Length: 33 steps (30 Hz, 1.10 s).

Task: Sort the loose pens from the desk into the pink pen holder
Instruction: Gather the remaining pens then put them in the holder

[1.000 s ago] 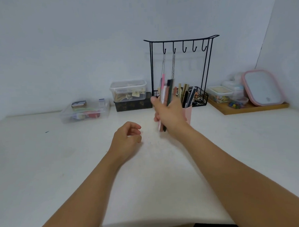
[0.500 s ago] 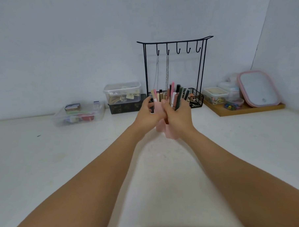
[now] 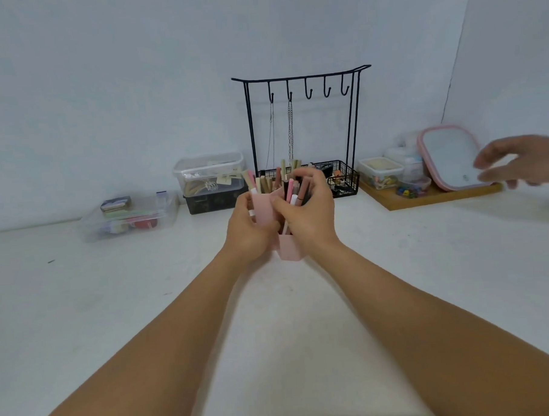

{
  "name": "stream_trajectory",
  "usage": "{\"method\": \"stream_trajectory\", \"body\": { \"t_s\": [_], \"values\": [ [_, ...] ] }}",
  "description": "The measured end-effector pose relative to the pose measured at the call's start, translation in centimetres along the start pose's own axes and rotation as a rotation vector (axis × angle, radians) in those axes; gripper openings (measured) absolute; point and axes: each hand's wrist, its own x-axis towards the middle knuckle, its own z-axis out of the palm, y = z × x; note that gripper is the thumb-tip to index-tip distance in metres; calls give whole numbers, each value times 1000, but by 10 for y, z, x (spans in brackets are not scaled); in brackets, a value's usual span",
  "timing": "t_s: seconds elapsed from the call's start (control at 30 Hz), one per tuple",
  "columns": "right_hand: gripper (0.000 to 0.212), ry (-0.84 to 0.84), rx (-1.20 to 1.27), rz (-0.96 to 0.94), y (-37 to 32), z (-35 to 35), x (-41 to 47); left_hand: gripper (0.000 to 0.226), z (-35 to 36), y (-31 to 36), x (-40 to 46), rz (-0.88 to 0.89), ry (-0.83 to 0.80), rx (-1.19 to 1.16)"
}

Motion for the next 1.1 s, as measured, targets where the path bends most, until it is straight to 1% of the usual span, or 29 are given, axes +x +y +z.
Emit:
{"method": "stream_trajectory", "body": {
  "t_s": [0.07, 0.17, 0.3, 0.37, 0.43, 0.53, 0.63, 0.7, 0.8, 0.87, 0.97, 1.1],
  "values": [
    [54, 24, -16, -54, 0, 0, -3, 66, -4, -2, -2, -16, 12, 18],
    [57, 74, -26, -115, 1, -3, -5, 66, -6, -5, -1, -31, 31, 38],
    [64, 78, -56, -116, 6, -7, -6, 63, -1, -10, -6, -43, 85, 30],
    [62, 79, -54, -87, 9, -7, -6, 60, 3, -14, -10, -71, 126, 26],
    [53, 80, -59, -69, 9, -6, -5, 57, 4, -17, -12, -71, 162, 23],
    [40, 85, -5, -36, 11, -7, -1, 57, 4, -16, -12, -62, 160, 18],
    [41, 66, 23, 4, 18, -2, 2, 54, -1, -16, -15, -66, 165, 11],
    [48, 39, 41, 9, 21, 1, 3, 54, -5, -15, -16, -73, 187, 2],
    [65, 12, 72, -2, 21, 8, 0, 56, -14, -17, -15, -83, 211, -24],
    [75, 5, 83, 6, 22, 13, -3, 53, -19, -18, -15, -89, 219, -43],
    [85, 34, 87, 8, 25, 16, -5, 48, -23, -21, -16, -81, 239, -71],
    [100, 62, 30, 52, 32, 16, -6, 48, -23, -22, -16, -68, 277, -35]
  ]
}}
